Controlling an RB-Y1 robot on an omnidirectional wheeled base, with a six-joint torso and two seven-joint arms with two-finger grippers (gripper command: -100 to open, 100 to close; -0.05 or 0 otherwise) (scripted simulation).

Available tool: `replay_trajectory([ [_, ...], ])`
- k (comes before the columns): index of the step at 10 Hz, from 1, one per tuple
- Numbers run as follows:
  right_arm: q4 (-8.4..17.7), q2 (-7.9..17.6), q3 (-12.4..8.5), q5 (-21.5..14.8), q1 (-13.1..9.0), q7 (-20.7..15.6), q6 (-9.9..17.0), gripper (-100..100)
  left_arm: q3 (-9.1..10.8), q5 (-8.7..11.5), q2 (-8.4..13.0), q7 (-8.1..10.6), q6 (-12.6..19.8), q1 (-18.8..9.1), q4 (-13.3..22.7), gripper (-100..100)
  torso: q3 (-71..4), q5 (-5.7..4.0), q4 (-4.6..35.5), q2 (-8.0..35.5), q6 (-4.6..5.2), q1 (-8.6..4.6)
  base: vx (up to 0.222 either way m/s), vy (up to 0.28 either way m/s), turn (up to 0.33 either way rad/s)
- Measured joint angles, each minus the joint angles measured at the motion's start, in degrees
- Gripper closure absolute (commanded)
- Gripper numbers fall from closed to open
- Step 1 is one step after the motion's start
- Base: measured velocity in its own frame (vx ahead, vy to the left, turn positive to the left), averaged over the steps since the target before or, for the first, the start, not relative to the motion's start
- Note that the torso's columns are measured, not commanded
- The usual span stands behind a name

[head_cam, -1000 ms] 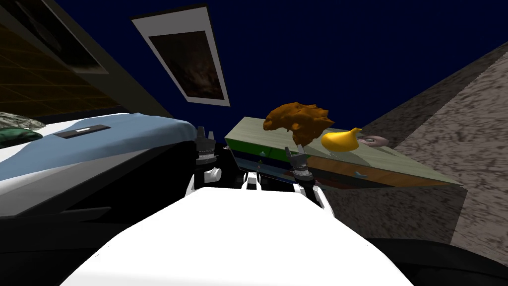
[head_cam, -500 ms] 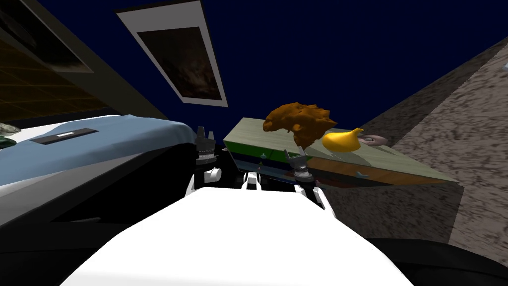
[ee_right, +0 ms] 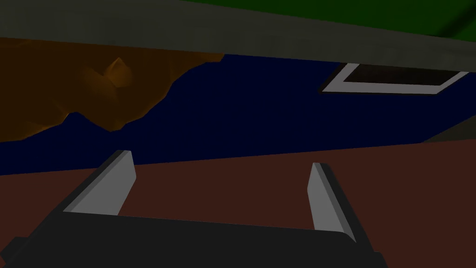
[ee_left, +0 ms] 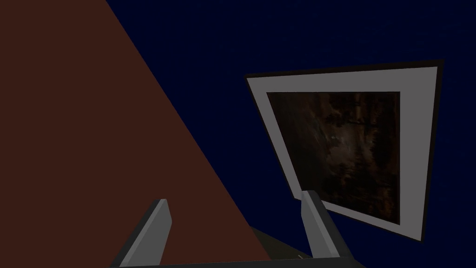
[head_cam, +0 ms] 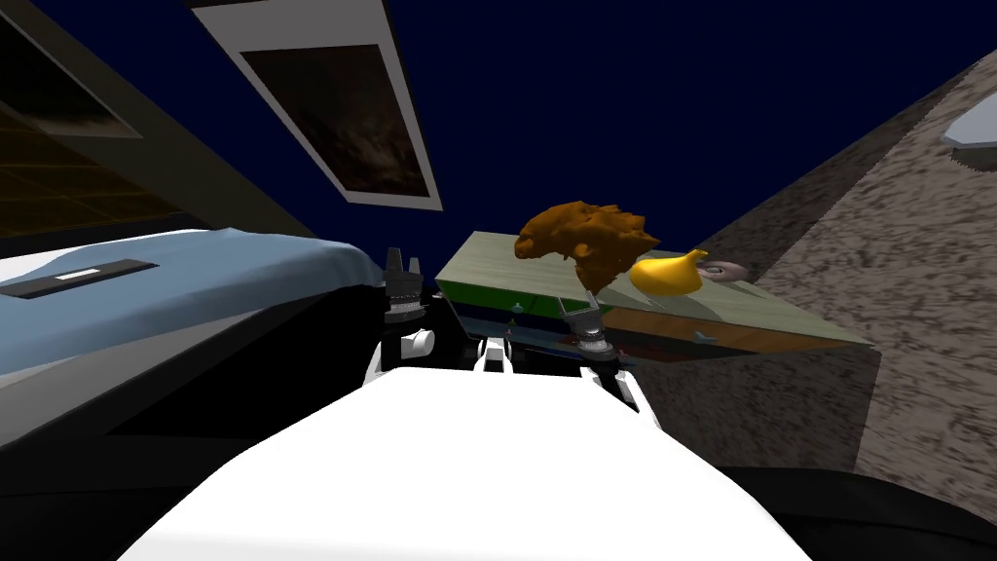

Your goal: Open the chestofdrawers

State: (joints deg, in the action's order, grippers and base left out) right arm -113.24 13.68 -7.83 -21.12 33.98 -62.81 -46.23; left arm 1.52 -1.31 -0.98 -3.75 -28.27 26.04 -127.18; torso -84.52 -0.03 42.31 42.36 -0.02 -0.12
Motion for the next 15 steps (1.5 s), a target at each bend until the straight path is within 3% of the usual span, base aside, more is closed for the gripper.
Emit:
replay_trajectory([
  [7, 4.84, 0.11, -2.33, -3.97, 0.68, -10.74, -4.07, -100, 0.00, 0.00, 0.00, 0.00, 0.00, 0.00, 0.00, 0, -0.03, 0.01, -0.01, -0.04, 0.00, 0.02, 0.011, 0.027, -0.077],
  [15, 5.15, -0.12, -2.49, -4.67, 0.66, -12.25, -4.01, -100, 0.00, 0.00, 0.00, 0.00, 0.00, 0.00, 0.00, 0, -0.04, 0.04, -0.02, -0.07, 0.02, 0.20, 0.001, 0.015, -0.018],
])
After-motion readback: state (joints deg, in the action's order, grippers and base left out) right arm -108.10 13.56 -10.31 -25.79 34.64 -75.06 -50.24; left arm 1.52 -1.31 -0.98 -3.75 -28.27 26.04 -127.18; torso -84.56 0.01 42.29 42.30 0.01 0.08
